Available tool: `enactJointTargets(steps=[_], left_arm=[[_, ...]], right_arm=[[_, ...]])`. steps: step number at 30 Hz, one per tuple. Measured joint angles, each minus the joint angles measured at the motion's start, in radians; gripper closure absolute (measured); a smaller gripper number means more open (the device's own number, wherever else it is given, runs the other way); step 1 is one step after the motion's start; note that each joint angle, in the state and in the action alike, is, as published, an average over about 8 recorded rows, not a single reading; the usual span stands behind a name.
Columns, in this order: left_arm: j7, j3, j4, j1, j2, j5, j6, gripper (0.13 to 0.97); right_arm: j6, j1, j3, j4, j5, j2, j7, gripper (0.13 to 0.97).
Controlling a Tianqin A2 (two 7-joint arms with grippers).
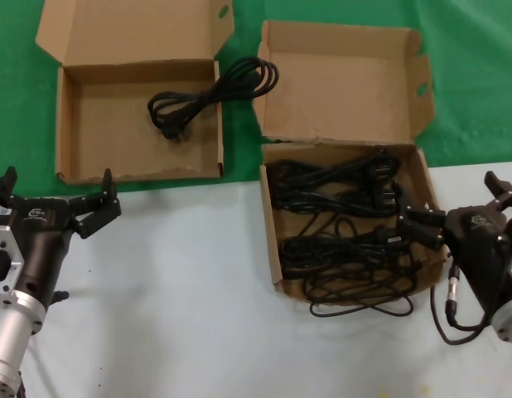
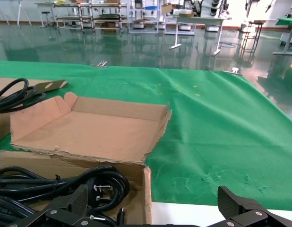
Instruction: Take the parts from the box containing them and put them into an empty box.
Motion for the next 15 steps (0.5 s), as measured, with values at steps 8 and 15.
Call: enactJointTargets(steps=[8, 15], left_arm=[[0.000, 0.000, 0.000, 0.000, 0.000, 0.000, 0.000, 0.132], [0.000, 0.000, 0.000, 0.000, 0.000, 0.000, 0.000, 0.132]], right_arm=[[0.000, 0.000, 0.000, 0.000, 0.000, 0.000, 0.000, 0.129], [0.000, 0.000, 0.000, 0.000, 0.000, 0.000, 0.000, 0.129]])
